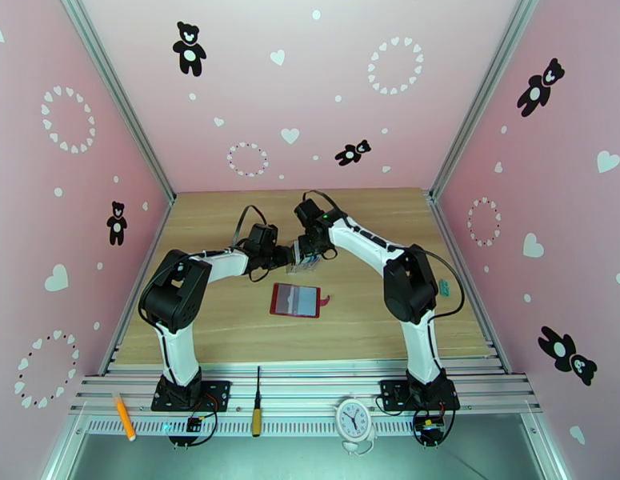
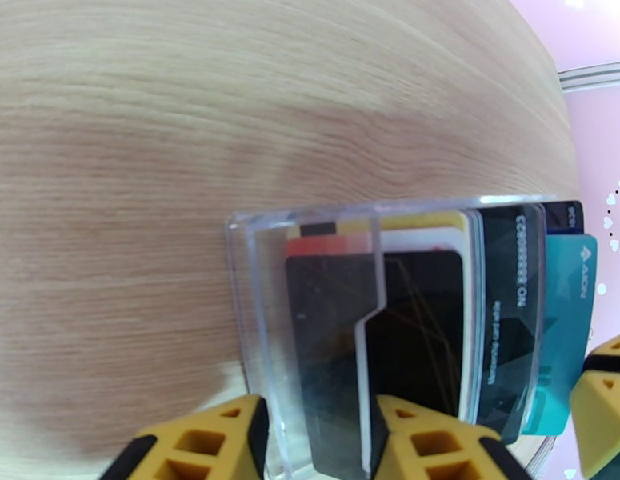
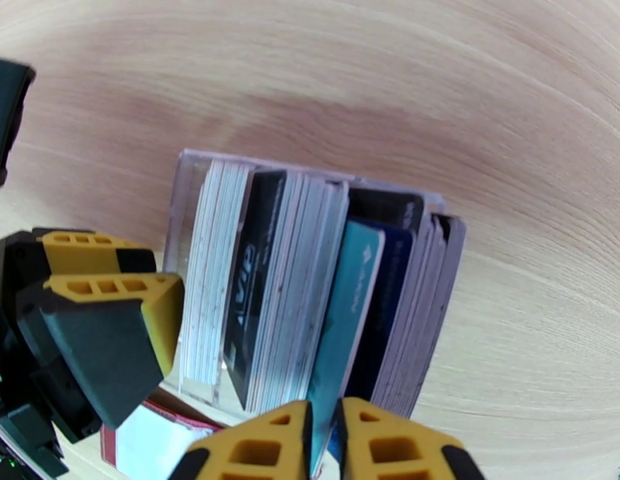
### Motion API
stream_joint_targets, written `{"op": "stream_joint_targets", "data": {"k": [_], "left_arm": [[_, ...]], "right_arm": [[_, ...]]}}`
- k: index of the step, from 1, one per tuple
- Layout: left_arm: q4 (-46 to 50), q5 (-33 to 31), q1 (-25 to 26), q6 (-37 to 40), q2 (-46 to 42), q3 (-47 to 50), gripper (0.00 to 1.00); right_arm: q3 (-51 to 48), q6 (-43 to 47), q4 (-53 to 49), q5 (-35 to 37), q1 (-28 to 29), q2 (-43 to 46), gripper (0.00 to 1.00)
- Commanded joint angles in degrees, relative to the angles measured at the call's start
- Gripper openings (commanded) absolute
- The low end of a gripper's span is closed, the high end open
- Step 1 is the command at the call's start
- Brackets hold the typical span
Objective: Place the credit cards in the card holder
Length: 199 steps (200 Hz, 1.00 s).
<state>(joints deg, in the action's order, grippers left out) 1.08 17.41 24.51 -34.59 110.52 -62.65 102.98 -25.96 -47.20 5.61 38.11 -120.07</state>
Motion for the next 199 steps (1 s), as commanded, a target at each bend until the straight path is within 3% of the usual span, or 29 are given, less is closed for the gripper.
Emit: {"op": "stream_joint_targets", "data": {"k": [1,18,40,86,123,199], "left_arm": [[4.62,-1.68,-0.33,0.58,1.97,-0.19,0.4],[4.66,-1.53,-0.32,0.57,1.91,-0.19,0.4],[4.69,-1.61,-0.26,0.57,1.84,-0.1,0.4],[4.71,-1.6,-0.33,0.57,1.77,-0.1,0.4],[4.81,-1.7,-0.27,0.66,1.8,-0.1,0.4],[4.79,-1.66,-0.3,0.68,1.86,-0.24,0.4]], "right_arm": [[2.18,0.51,-2.69,2.92,0.57,-0.92,0.27],[2.12,0.64,-2.99,4.94,0.48,-0.36,0.38],[1.8,0.73,-2.82,5.29,0.0,-0.25,0.44],[0.23,0.73,-1.58,3.68,-1.73,-0.63,0.44],[-1.29,0.3,0.73,-1.75,-2.86,-1.11,0.45],[-1.3,0.25,0.8,-1.87,-2.95,-2.35,0.44]]}}
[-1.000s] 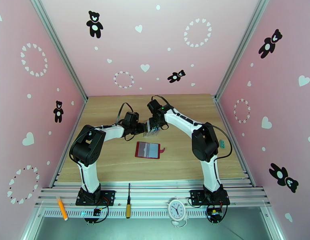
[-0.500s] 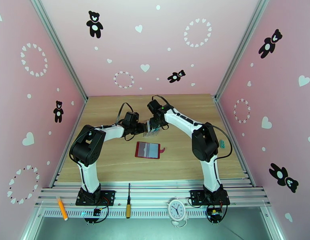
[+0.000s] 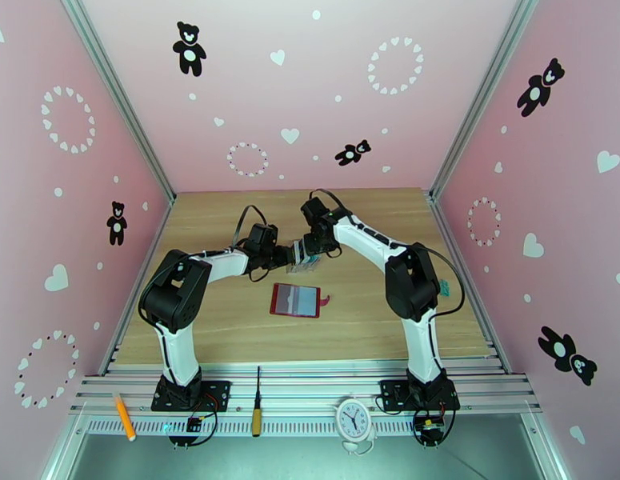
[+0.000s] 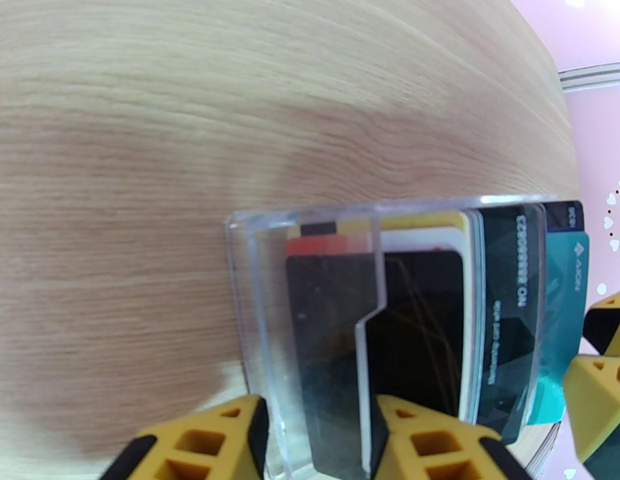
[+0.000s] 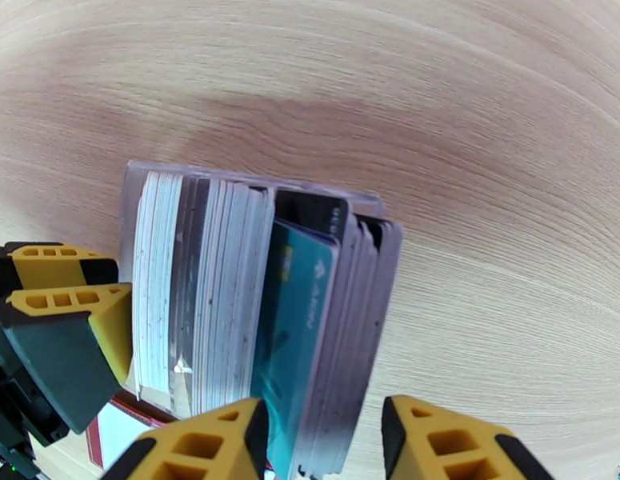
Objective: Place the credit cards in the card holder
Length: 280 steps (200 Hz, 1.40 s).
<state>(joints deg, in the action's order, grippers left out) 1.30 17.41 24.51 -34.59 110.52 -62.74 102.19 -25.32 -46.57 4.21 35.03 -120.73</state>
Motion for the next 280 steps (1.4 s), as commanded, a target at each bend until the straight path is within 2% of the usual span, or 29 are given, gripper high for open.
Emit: {"op": "stream_joint_targets", "data": {"k": [1,99,158,280], "left_arm": [[4.58,-1.67,-0.32,0.67,1.83,-0.13,0.4],[4.68,-1.79,-0.34,0.75,1.89,-0.1,0.4],[4.76,-1.82,-0.32,0.72,1.83,-0.15,0.4],[4.85,-1.76,-0.33,0.65,1.93,-0.18,0.4]], "right_arm": [[-0.55,-0.36,0.16,-0.45,0.13,-1.74,0.44],[-1.01,-0.69,0.25,-0.43,-0.48,-2.85,0.44],[-0.02,0.52,-1.99,6.88,-0.48,-1.75,0.44],[3.0,1.68,-4.42,9.79,-0.48,-2.41,0.41]]}}
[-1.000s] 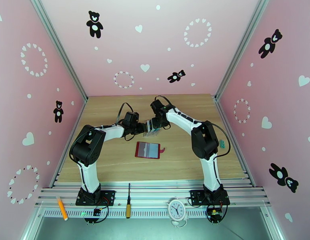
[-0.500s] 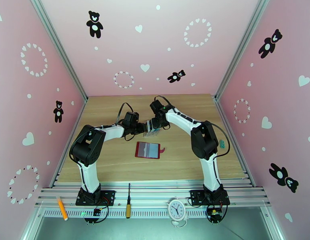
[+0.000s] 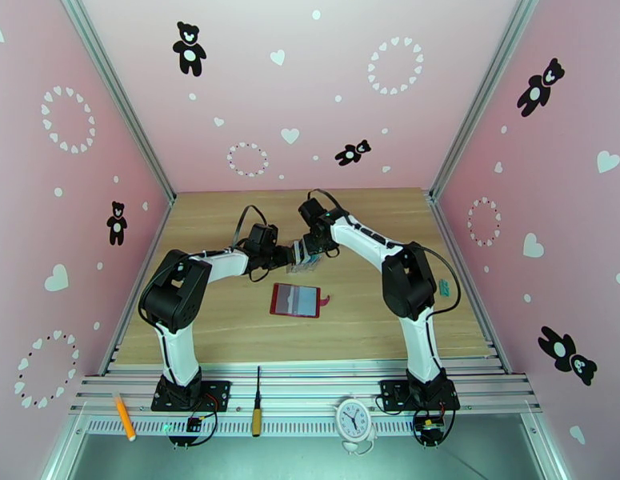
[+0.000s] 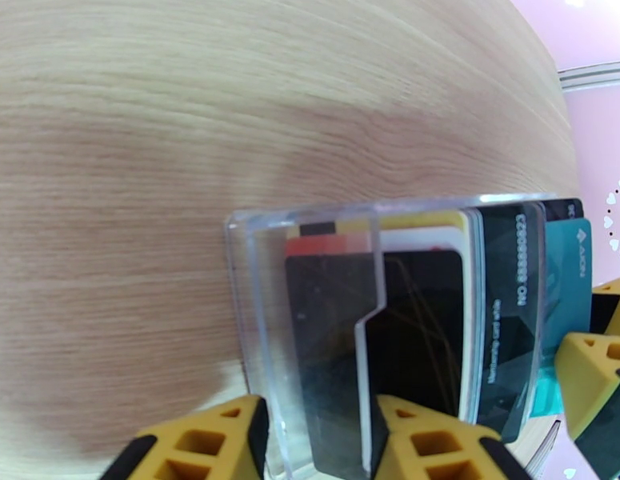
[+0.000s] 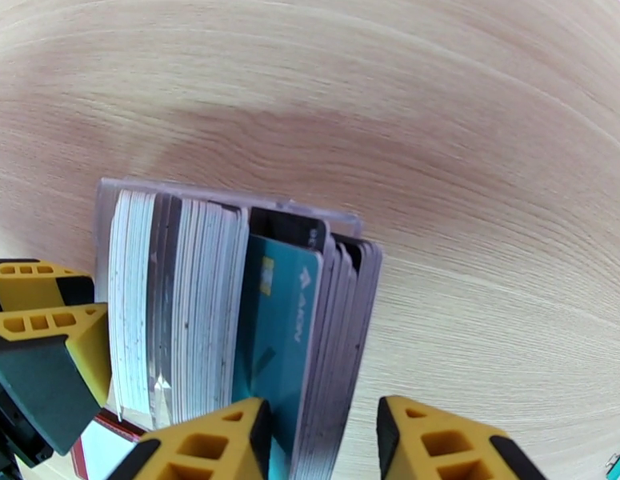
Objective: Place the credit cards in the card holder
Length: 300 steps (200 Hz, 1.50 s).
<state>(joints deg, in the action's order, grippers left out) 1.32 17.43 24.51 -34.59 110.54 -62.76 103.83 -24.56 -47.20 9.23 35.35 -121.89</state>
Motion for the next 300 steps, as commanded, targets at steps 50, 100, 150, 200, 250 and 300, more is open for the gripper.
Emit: {"op": "stream_joint_targets", "data": {"k": [50,100,150,200,250,300], "left_arm": [[4.79,-1.7,-0.27,0.66,2.02,-0.17,0.4],[4.92,-1.53,-0.29,0.58,2.07,-0.26,0.41],[4.75,-1.48,-0.32,0.57,2.07,-0.25,0.4],[4.82,-1.19,-0.28,0.57,2.21,-0.25,0.41],[4.78,-1.11,-0.32,0.57,2.37,-0.42,0.41],[4.82,-1.03,-0.3,0.49,2.38,-0.43,0.4]], "right_arm": [[1.95,1.18,-4.25,4.4,-0.81,-1.32,0.34],[2.25,1.35,-4.4,3.95,-0.81,-1.0,0.3],[5.01,0.74,-3.56,-0.53,-0.81,-2.16,0.42],[8.36,0.47,-3.98,-3.16,-1.32,-5.23,0.42],[10.32,0.39,-4.33,-3.57,-1.51,-7.6,0.42],[10.86,0.29,-4.81,-2.18,-2.22,-9.13,0.42]]}}
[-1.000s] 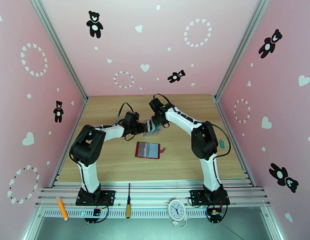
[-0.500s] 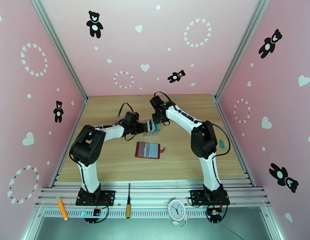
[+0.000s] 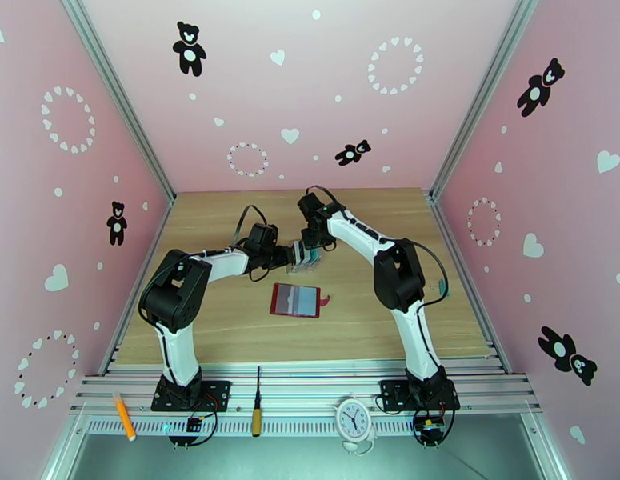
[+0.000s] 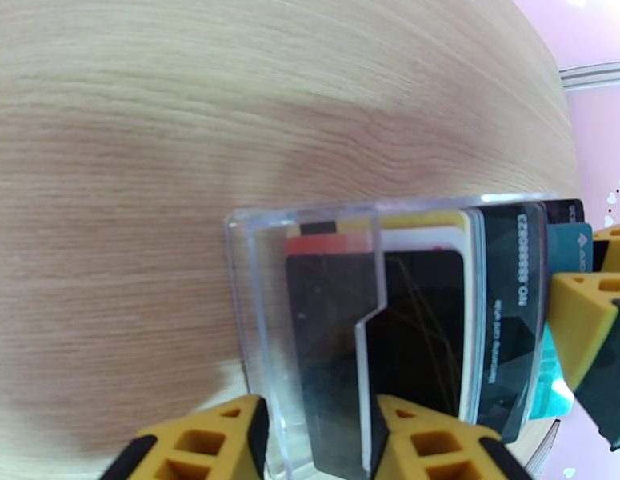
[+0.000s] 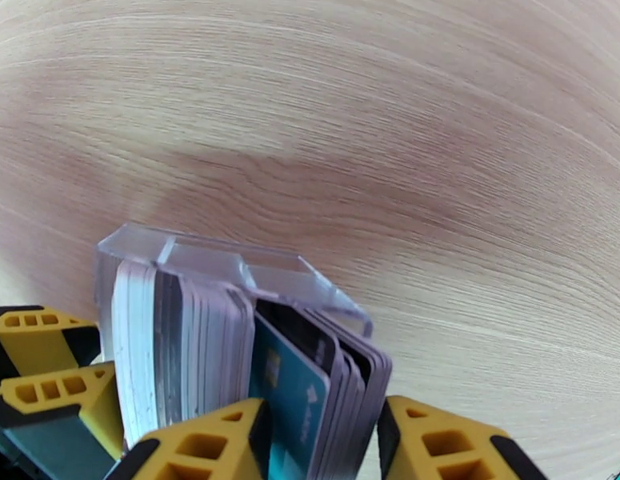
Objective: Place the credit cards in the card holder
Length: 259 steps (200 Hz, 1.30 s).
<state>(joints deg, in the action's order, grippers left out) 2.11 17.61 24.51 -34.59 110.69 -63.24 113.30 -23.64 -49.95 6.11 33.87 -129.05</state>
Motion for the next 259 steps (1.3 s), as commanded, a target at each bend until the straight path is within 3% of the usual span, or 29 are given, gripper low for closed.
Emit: {"op": "stream_joint_targets", "data": {"k": [1,115,259], "left_arm": [[4.04,-1.23,-0.28,0.49,2.23,0.05,0.4],[3.87,-1.15,-0.33,0.22,2.42,0.15,0.4],[3.78,-0.88,-0.26,0.14,2.42,0.14,0.4]], "right_arm": [[1.4,-0.62,-2.11,0.98,-0.73,-1.93,0.42],[0.4,-0.17,-3.85,6.09,-0.73,1.92,0.35],[-0.07,0.11,-4.72,9.98,0.08,3.3,0.36]]}}
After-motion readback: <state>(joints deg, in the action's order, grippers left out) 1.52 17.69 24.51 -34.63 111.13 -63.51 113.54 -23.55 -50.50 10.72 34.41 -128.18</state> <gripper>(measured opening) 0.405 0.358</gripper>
